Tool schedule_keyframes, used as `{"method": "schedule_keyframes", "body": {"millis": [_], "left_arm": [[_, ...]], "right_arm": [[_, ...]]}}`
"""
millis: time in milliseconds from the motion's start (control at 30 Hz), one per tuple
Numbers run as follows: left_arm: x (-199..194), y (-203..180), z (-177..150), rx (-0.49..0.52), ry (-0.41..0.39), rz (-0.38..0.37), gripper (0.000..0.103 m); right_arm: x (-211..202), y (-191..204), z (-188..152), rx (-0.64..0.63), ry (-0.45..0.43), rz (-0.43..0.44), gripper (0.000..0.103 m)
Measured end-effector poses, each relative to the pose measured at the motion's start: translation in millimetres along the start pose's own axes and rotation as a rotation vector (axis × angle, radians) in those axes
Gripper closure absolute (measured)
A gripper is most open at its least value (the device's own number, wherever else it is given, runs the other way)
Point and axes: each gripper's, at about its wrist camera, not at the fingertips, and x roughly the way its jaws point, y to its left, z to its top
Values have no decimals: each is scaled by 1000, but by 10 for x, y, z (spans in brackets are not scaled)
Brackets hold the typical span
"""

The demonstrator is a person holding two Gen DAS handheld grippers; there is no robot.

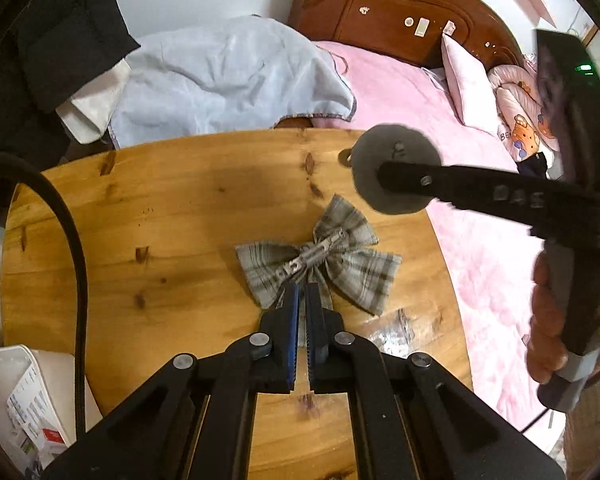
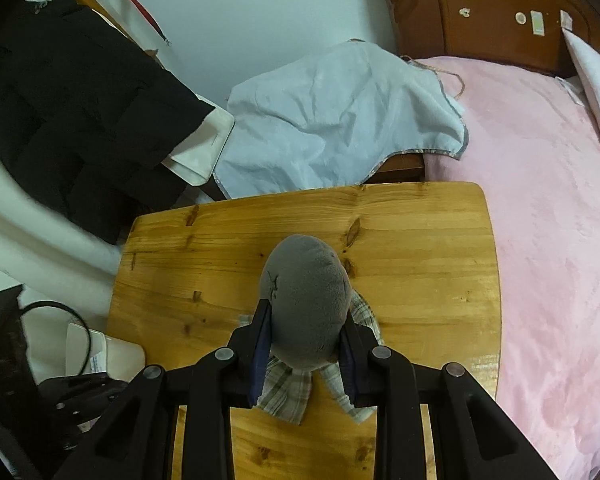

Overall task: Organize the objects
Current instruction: 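Lift the plaid bow with both grippers and carry it toward the tray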

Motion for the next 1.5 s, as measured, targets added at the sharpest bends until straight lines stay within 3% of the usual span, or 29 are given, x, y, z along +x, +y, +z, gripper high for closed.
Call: {"method": "schedule_keyframes", "body": {"millis": [300,400,500,533,800,933,1167,1267,1333,1367,1433,1500], "left_arm": [[188,-88,-13,76,52,5,96],[314,-140,27,123,79,13,77],[458,-193,66,169,101,42,25],[500,-217,84,191,90,62,22],[901,-408,189,379,129,141,22],[1154,-466,228,458,189,171,23],[1409,-492,233,516,257,201,24],[1407,-501,250,504,257,158,38],[1388,-531,259,499,256,132,62],[1385,-550,253,503,254,142,63],[1376,-592,233,512,242,169,77],[1362,-582,224,492,242,171,78]], "right_arm": [[-133,-158,-164,58,-10,19,73],[-139,-271,-210,80,-9,24,73],[-143,-396,-252,105,-9,29,73],[-145,-437,-267,111,-9,29,73],[-129,-785,-432,160,4,37,73],[-122,-935,-504,178,9,36,73],[-116,-1117,-561,202,9,42,73],[-94,-1156,-565,208,12,47,73],[-81,-1169,-569,210,16,51,73],[-73,-1168,-572,211,18,52,73],[-59,-1152,-574,210,20,59,73],[-59,-1116,-590,206,20,66,73]]}}
